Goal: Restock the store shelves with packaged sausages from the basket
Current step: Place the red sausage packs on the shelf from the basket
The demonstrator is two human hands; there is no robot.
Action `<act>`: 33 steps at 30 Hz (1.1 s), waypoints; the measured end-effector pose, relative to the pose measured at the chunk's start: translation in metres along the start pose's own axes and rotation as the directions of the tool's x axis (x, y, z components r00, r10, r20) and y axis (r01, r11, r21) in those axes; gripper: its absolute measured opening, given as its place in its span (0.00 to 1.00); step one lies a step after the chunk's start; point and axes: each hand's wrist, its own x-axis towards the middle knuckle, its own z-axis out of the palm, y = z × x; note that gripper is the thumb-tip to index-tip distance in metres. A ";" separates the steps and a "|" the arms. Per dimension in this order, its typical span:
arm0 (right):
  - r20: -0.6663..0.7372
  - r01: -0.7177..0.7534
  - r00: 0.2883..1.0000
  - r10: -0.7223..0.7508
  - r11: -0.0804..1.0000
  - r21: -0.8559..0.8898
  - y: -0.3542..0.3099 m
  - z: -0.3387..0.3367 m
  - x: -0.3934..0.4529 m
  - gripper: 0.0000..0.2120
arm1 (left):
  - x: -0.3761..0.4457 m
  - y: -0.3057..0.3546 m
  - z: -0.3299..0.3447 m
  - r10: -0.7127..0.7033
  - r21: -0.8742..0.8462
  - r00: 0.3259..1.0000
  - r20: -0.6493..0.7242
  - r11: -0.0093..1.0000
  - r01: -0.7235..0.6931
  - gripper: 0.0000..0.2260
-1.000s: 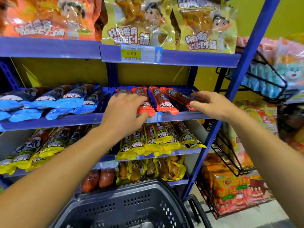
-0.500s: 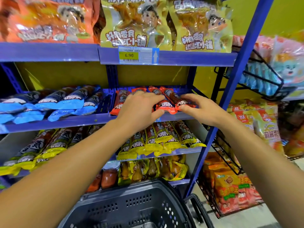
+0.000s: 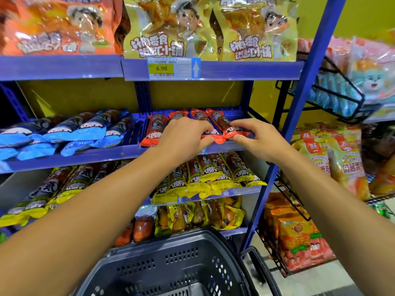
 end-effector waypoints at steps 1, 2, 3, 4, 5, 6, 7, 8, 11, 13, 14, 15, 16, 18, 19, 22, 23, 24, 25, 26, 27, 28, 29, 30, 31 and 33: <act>0.001 0.001 1.000 -0.001 1.000 -0.010 -0.001 0.000 0.000 0.21 | 0.000 0.001 0.000 -0.005 0.010 1.000 0.009 1.000 0.004 0.17; 0.003 0.001 1.000 -0.001 1.000 -0.021 -0.003 0.000 0.000 0.21 | 0.001 0.001 -0.001 -0.006 0.023 1.000 0.019 1.000 0.006 0.18; 0.004 0.002 1.000 -0.002 1.000 -0.030 -0.005 0.000 -0.001 0.22 | 0.000 0.001 -0.003 -0.005 0.030 1.000 0.027 1.000 0.004 0.20; -0.001 0.009 1.000 -0.009 0.999 -0.038 -0.007 0.000 -0.002 0.23 | -0.003 0.000 -0.007 -0.007 0.023 1.000 0.025 1.000 0.007 0.22; -0.016 0.023 1.000 -0.024 0.999 -0.049 -0.010 0.001 -0.003 0.24 | -0.007 -0.002 -0.012 -0.013 0.005 1.000 0.004 1.000 0.013 0.24; -0.040 0.041 0.998 -0.044 0.997 -0.063 -0.012 0.003 -0.005 0.25 | -0.013 -0.006 -0.017 -0.019 -0.015 0.999 -0.035 1.000 0.019 0.24; -0.066 0.059 0.996 -0.065 0.995 -0.079 -0.016 0.006 -0.005 0.25 | -0.021 -0.012 -0.023 -0.027 -0.028 0.996 -0.080 0.999 0.024 0.24; -0.089 0.077 0.992 -0.086 0.992 -0.099 -0.021 0.009 -0.007 0.25 | -0.030 -0.018 -0.027 -0.039 -0.030 0.992 -0.118 0.999 0.036 0.24; -0.112 0.157 0.977 -0.184 0.965 -0.209 -0.037 0.023 -0.010 0.26 | -0.056 -0.038 -0.035 -0.112 0.025 0.985 -0.132 0.993 0.116 0.24; -0.090 0.211 0.964 -0.251 0.924 -0.318 -0.045 0.033 -0.013 0.26 | -0.068 -0.045 -0.033 -0.142 0.059 0.988 -0.056 0.988 0.145 0.25; -0.077 0.211 0.964 -0.253 0.911 -0.355 -0.047 0.037 -0.016 0.26 | -0.072 -0.046 -0.030 -0.137 0.069 0.990 -0.021 0.988 0.138 0.26; -0.068 0.200 0.968 -0.243 0.903 -0.381 -0.049 0.041 -0.018 0.26 | -0.075 -0.046 -0.027 -0.129 0.079 0.992 0.012 0.989 0.127 0.27; -0.062 0.187 0.971 -0.231 0.896 -0.403 -0.050 0.044 -0.021 0.26 | -0.076 -0.045 -0.024 -0.123 0.090 0.992 0.039 0.989 0.119 0.28; -0.056 0.174 0.974 -0.218 0.888 -0.426 -0.051 0.047 -0.023 0.27 | -0.076 -0.042 -0.019 -0.126 0.096 0.990 0.064 0.988 0.119 0.29; -0.060 0.172 0.975 -0.216 0.890 -0.422 -0.051 0.048 -0.024 0.27 | -0.075 -0.041 -0.018 -0.128 0.091 0.990 0.065 0.988 0.122 0.30; -0.059 0.160 0.978 -0.201 0.898 -0.409 -0.053 0.046 -0.024 0.27 | -0.072 -0.037 -0.016 -0.130 0.084 0.989 0.069 0.989 0.124 0.31; -0.056 0.157 0.979 -0.197 0.899 -0.410 -0.054 0.045 -0.024 0.27 | -0.072 -0.036 -0.016 -0.136 0.078 0.988 0.075 0.988 0.131 0.31; -0.053 0.155 0.980 -0.193 0.899 -0.409 -0.055 0.044 -0.024 0.27 | -0.071 -0.036 -0.016 -0.142 0.072 0.987 0.081 0.988 0.136 0.31; -0.053 0.156 0.979 -0.194 0.900 -0.407 -0.056 0.043 -0.024 0.27 | -0.071 -0.036 -0.016 -0.146 0.063 0.986 0.085 0.988 0.141 0.31; -0.051 0.159 0.979 -0.196 0.900 -0.406 -0.056 0.043 -0.024 0.27 | -0.071 -0.037 -0.017 -0.148 0.056 0.985 0.087 0.988 0.143 0.30; -0.051 0.162 0.979 -0.199 0.900 -0.405 -0.056 0.042 -0.023 0.27 | -0.071 -0.038 -0.017 -0.150 0.048 0.985 0.089 0.988 0.146 0.30; -0.049 0.161 0.979 -0.197 0.900 -0.405 -0.056 0.041 -0.022 0.27 | -0.072 -0.040 -0.018 -0.151 0.044 0.984 0.091 0.988 0.148 0.30; -0.043 0.159 0.981 -0.192 0.901 -0.404 -0.056 0.040 -0.020 0.26 | -0.072 -0.040 -0.019 -0.155 0.041 0.983 0.096 0.988 0.151 0.30; -0.030 0.156 0.983 -0.184 0.901 -0.405 -0.057 0.040 -0.020 0.26 | -0.073 -0.041 -0.019 -0.155 0.034 0.983 0.096 0.988 0.153 0.29; -0.016 0.155 0.984 -0.177 0.900 -0.408 -0.057 0.040 -0.019 0.26 | -0.073 -0.040 -0.019 -0.155 0.026 0.983 0.093 0.988 0.153 0.29; 0.003 0.158 0.985 -0.172 0.903 -0.398 -0.056 0.041 -0.019 0.27 | -0.073 -0.041 -0.019 -0.149 0.013 0.985 0.089 0.989 0.149 0.29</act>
